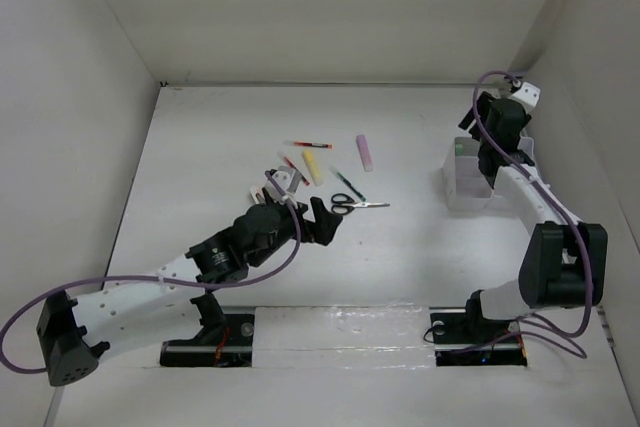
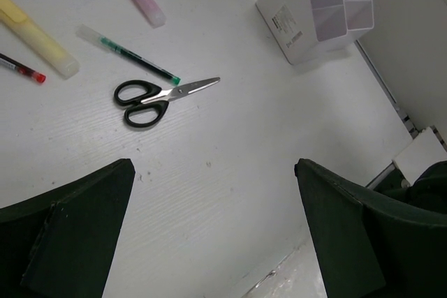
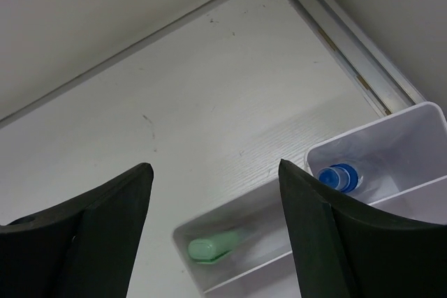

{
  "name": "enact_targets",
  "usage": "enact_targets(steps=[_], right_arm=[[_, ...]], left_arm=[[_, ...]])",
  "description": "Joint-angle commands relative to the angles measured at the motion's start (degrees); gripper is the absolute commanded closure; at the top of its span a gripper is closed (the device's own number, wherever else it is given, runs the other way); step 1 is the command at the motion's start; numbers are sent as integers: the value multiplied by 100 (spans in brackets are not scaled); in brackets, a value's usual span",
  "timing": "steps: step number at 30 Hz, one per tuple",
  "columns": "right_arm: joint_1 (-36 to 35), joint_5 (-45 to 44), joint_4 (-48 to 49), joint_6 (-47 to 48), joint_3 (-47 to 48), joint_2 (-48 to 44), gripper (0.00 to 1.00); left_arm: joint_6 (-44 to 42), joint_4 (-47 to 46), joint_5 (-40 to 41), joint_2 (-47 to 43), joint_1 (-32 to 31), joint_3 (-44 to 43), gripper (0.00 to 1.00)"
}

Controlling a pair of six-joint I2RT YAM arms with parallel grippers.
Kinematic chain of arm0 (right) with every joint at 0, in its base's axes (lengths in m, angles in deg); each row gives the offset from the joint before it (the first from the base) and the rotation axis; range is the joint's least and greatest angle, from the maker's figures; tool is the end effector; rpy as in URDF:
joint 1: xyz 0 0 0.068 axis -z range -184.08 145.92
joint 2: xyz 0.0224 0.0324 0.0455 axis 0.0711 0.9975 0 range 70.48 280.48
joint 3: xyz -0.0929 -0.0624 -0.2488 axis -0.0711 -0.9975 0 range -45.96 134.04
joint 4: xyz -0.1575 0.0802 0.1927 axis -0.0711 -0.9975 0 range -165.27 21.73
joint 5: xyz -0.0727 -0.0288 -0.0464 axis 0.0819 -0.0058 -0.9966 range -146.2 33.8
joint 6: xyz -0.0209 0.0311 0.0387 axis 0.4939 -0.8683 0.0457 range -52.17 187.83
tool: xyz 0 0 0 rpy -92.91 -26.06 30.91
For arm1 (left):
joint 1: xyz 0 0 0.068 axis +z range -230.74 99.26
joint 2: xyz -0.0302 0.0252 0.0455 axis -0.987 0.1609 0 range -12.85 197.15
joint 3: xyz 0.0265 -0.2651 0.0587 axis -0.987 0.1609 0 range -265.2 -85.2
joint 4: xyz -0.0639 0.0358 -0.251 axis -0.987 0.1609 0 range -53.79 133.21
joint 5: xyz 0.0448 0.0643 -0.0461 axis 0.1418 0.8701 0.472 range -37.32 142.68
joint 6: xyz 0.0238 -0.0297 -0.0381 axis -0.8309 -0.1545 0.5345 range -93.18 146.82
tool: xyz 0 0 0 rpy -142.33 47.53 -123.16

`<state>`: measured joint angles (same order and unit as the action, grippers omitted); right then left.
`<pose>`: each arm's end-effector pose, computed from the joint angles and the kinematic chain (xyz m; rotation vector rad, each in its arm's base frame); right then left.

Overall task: Sort the stationery into containers
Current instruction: Place the stationery in the storage box, then pick up the stationery from the center of the board.

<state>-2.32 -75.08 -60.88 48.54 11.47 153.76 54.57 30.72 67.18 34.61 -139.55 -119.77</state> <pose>0.3375 -0.0219 0.2887 0.5596 1.7909 -0.1016 0.1119 -0.1675 0.2979 0.2833 1.7585 -0.9022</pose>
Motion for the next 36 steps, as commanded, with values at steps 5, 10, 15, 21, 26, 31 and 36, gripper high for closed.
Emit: enact_targets(steps=[5,10,15,21,26,31,36], right_arm=[[-1027,42,237,110,-30,-1024,18],[-1845,-29,-501,110,181,-1701,17],[-2434,77,-837,4,50,-2272,17],[-2680,612,-1056,-347,-451,-2940,18],[-2891,666,-1416,-409,-505,-3353,18],[-2892,481,-1759,-304,-443,-3801,18],[-2840,533,-1926,-251,-390,-4180,18]], left_arm=[[880,486,817,842,386,-506,0],[1364,1005,728,2482,1082,-1366,0],[2119,2269,1195,4032,1318,-3174,0],[2410,2948,1485,5630,1617,-4575,0],[2578,3222,1538,6353,1828,-5209,5],[2446,3099,1310,6889,1995,-5455,12],[2446,3029,1169,7101,2101,-5561,22]])
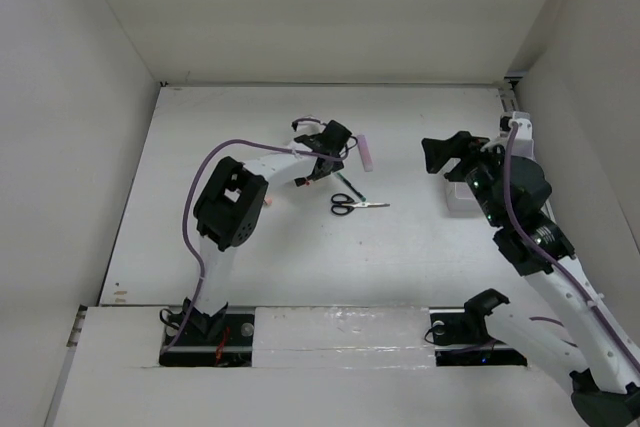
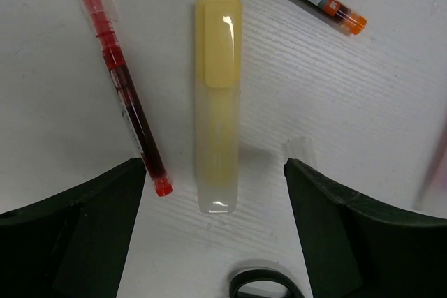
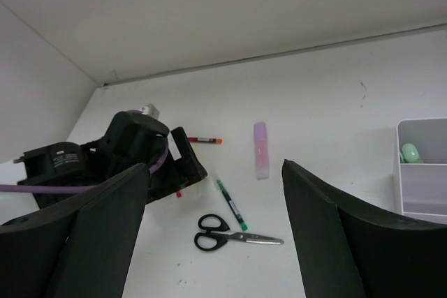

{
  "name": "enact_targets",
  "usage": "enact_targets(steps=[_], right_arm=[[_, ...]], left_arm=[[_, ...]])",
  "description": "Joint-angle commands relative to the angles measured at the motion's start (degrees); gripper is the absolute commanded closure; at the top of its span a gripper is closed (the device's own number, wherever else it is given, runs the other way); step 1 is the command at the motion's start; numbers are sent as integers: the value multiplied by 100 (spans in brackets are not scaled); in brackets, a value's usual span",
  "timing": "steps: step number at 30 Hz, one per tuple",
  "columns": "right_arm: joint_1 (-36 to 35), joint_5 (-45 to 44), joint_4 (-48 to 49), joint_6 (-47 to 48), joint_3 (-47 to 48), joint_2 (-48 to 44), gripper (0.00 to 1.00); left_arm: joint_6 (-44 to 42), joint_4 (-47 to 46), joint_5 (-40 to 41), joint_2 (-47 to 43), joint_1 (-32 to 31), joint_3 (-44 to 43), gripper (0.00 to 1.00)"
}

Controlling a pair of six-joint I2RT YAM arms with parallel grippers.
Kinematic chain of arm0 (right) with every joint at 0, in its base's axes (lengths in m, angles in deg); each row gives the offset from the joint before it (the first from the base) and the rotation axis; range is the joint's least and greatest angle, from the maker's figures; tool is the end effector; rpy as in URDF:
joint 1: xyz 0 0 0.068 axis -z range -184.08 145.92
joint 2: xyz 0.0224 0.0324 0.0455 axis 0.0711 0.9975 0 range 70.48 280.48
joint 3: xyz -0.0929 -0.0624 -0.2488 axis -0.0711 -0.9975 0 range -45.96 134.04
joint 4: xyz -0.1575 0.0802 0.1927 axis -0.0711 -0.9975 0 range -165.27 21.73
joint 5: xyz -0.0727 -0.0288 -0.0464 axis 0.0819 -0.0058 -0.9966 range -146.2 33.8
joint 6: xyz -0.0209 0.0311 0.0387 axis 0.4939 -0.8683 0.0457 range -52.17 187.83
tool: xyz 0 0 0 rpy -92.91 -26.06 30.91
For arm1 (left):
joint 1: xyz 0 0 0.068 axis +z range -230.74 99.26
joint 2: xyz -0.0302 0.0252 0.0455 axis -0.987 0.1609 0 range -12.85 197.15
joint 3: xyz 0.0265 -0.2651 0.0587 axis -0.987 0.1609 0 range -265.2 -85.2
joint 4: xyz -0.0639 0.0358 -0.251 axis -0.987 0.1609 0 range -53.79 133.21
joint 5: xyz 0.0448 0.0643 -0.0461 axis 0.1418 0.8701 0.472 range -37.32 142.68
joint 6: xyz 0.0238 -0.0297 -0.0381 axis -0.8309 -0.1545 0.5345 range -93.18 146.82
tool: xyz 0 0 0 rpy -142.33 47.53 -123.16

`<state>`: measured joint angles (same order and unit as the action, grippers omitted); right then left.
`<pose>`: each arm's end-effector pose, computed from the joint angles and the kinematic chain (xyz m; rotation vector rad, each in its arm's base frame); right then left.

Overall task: Sort the stationery into containers
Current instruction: Pick up the stationery from the center of the board.

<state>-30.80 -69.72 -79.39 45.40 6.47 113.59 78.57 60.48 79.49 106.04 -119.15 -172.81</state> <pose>0.1538 0.0681 0.3894 0.1246 1.6172 0.4757 0.3610 -0.2657 0.1815 -0.4539 2.3581 -0.1227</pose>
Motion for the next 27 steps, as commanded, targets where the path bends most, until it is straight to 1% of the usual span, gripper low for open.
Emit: enact_targets(steps=[1,8,11,19,27], right_arm=[[9,-2,-75,64,110,-224,18],[9,51,-127,64,110,-224,19],[9,51,-128,64,110,-172,19],[9,156,-23,117,110,4,19],[9,209,-22,117,163,57,19]], left_arm=[[-15,51,-62,19,62,-256,23],[-86,51,-114,152,62,-362,23],[-86,51,-114,-50,62,-222,23],[-138,227,-62,-472,1,-221,23],[-279,341,53,-420,-52,-590,23]])
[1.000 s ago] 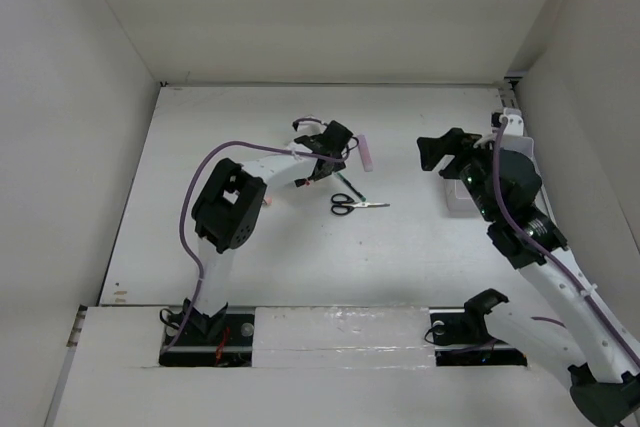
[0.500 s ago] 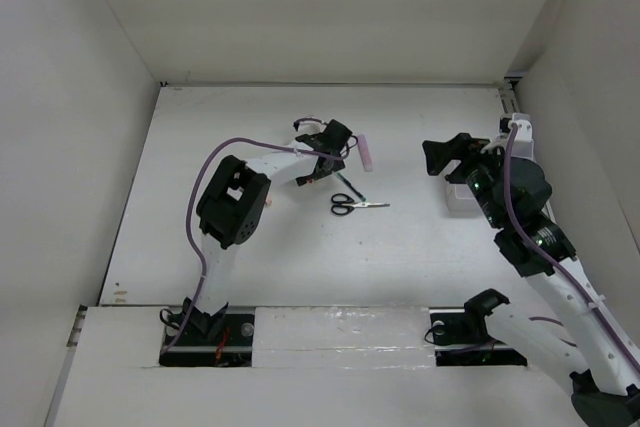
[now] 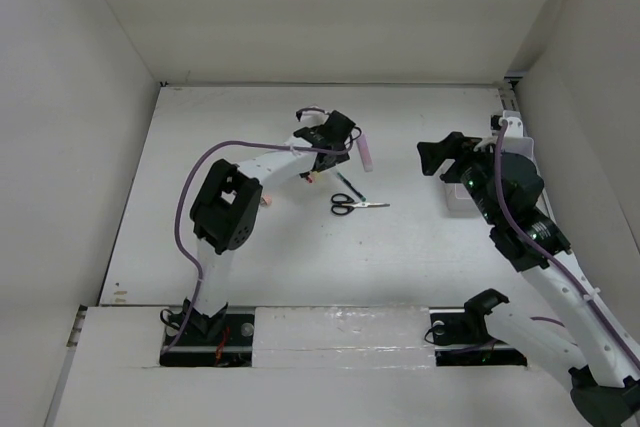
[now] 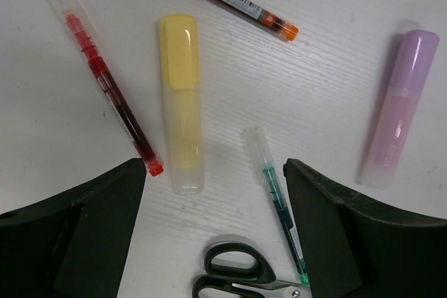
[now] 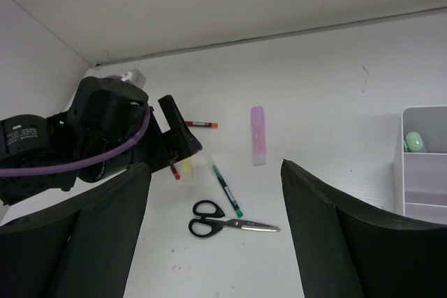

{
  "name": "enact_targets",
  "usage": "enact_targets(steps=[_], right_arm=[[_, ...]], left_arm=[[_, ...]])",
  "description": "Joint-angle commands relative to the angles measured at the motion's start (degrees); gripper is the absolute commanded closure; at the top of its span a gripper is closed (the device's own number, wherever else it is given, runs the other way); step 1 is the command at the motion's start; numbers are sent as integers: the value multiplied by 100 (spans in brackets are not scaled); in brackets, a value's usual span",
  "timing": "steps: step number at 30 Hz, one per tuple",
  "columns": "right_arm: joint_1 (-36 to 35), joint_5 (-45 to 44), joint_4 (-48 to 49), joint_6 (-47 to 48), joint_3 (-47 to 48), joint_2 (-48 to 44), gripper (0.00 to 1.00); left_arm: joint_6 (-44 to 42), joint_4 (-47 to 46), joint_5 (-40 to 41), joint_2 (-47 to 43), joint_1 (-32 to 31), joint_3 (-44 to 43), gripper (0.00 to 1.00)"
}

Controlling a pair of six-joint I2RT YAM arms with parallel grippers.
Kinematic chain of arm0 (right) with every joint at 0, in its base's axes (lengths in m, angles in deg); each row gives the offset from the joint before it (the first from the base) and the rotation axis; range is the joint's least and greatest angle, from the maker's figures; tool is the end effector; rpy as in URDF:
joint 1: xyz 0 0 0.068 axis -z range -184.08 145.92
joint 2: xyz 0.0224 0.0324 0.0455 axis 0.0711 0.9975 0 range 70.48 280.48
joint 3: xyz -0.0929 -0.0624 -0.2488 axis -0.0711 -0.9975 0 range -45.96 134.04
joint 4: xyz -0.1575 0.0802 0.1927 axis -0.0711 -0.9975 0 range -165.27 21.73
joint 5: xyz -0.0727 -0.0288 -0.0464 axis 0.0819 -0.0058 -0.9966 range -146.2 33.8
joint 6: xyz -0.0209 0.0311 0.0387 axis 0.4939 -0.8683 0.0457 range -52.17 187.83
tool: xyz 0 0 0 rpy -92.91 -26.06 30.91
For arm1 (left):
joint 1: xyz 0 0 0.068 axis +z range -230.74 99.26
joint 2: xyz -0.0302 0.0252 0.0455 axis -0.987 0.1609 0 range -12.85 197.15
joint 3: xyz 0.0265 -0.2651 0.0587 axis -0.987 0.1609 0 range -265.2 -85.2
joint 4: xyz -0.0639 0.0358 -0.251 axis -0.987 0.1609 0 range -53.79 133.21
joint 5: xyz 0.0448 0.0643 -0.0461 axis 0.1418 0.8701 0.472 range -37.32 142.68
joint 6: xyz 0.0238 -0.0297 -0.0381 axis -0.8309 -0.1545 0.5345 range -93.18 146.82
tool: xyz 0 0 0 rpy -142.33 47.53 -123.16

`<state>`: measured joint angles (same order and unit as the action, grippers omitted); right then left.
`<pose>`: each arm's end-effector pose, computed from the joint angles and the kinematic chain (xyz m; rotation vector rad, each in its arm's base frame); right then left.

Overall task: Sort the stationery into containers
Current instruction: Pick up the stationery from the center of the board.

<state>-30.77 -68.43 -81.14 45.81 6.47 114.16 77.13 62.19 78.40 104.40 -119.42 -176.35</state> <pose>0.1559 0.0699 0.3846 0.0973 1.6595 0.4733 0.3629 -0.2708 0.2107 -0.4235 2.3307 -0.1840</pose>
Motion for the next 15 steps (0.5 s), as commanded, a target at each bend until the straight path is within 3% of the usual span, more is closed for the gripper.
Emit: enact_targets(steps=[1,10,15], right_arm=[[7,80,152,75,163,0,19],[7,80,152,75,163,0,19],[7,133,152,75,163,-53,19]], left_arm=[[-135,171,110,-186,35,-288,23],[-188,-5,30,254,97,-411,24],[-188,-58,-23,474,97,-412,31]])
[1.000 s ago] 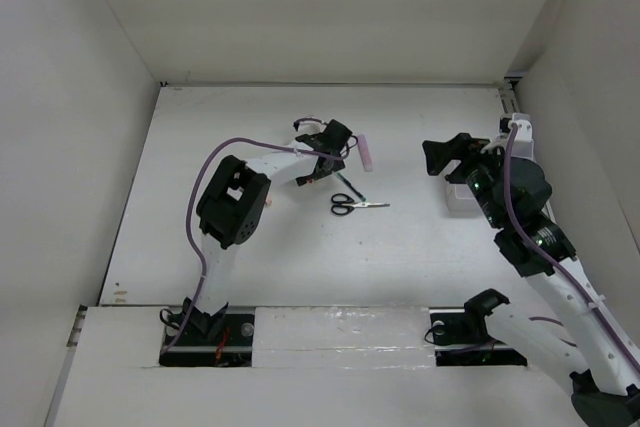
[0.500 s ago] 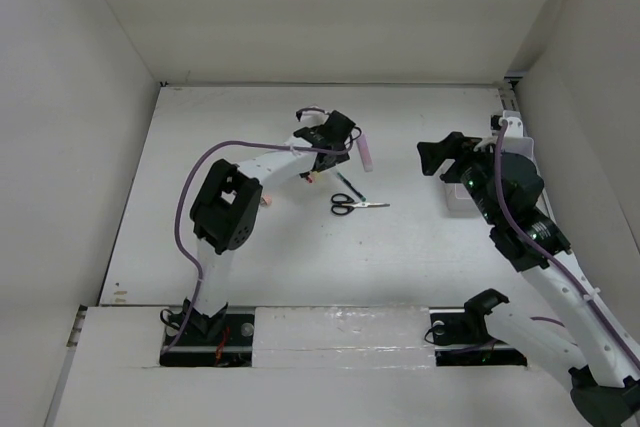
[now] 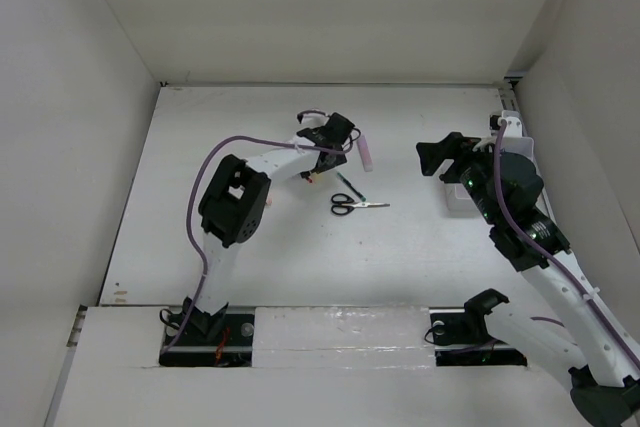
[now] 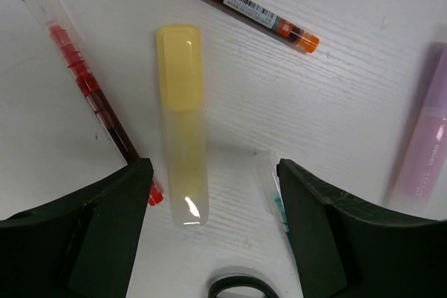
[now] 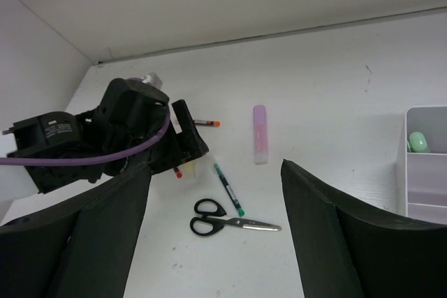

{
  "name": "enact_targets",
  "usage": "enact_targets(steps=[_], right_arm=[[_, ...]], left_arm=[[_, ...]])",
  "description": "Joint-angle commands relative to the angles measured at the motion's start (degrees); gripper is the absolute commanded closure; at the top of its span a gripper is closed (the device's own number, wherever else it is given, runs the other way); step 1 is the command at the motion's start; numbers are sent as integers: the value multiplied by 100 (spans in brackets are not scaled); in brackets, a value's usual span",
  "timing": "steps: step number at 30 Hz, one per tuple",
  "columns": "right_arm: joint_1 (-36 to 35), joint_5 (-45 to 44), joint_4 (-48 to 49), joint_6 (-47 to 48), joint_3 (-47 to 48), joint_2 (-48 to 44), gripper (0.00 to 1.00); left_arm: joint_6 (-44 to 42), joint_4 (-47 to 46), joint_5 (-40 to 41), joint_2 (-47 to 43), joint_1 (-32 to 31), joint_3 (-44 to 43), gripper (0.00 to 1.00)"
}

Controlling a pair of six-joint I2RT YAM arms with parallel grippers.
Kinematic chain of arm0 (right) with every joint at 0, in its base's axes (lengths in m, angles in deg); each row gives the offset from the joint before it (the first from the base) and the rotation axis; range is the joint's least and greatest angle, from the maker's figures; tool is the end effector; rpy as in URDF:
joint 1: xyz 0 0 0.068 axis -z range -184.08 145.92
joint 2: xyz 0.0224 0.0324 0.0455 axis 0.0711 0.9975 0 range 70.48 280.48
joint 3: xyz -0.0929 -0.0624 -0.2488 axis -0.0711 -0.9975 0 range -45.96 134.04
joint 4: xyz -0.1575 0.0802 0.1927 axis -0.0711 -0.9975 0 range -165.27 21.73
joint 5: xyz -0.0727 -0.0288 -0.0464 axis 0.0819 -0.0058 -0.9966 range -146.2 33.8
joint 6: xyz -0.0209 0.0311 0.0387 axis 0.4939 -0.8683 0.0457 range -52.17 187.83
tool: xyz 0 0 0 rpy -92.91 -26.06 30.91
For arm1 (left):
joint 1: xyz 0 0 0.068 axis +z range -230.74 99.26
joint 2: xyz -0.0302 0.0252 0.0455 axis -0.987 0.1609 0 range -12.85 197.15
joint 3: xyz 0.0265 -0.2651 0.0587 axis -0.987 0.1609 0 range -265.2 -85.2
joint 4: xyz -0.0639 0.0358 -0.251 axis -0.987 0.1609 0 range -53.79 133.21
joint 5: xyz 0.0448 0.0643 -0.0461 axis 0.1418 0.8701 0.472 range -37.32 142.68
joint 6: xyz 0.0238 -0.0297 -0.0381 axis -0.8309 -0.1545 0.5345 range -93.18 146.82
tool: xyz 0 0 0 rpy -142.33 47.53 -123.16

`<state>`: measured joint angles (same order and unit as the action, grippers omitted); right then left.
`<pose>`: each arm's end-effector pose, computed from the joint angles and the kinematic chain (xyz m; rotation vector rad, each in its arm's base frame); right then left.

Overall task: Sort the stationery into containers
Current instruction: Pick up the stationery from the center of the board.

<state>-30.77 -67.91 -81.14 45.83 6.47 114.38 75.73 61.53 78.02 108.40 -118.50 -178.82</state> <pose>0.1568 0.0707 0.3840 0.0896 1.6645 0.4790 0.3776 -0.2732 0.1940 -0.4088 2.3468 -0.1578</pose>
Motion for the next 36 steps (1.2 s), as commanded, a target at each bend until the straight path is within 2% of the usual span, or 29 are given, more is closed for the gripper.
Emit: enact_targets(steps=[1,6,10,14,18,22,24,31,36], right_arm=[[7,81,152,73,163,-75,19],[7,81,152,73,163,-75,19],[7,81,152,73,163,-75,19],[7,133,152,73,163,-75,20],[7,133,152,73,163,-75,20],[7,133,152,73,163,-75,20],[7,133,205,73,163,-75,20],[7,133,205,73,163,-75,20],[7,186,205,73,110,-75,20]], left_arm=[[-48,8,15,135,5,-165,31],[216,8,15,83,5,168,36],[330,8,15,83,5,397,49],[479,174,15,83,5,450,56],[541,175,67,30,5,669,56],[541,-18,67,-119,5,802,44],[541,103,67,-119,5,750,42],[655,184,67,-14,5,722,44],[726,184,67,-14,5,784,50]])
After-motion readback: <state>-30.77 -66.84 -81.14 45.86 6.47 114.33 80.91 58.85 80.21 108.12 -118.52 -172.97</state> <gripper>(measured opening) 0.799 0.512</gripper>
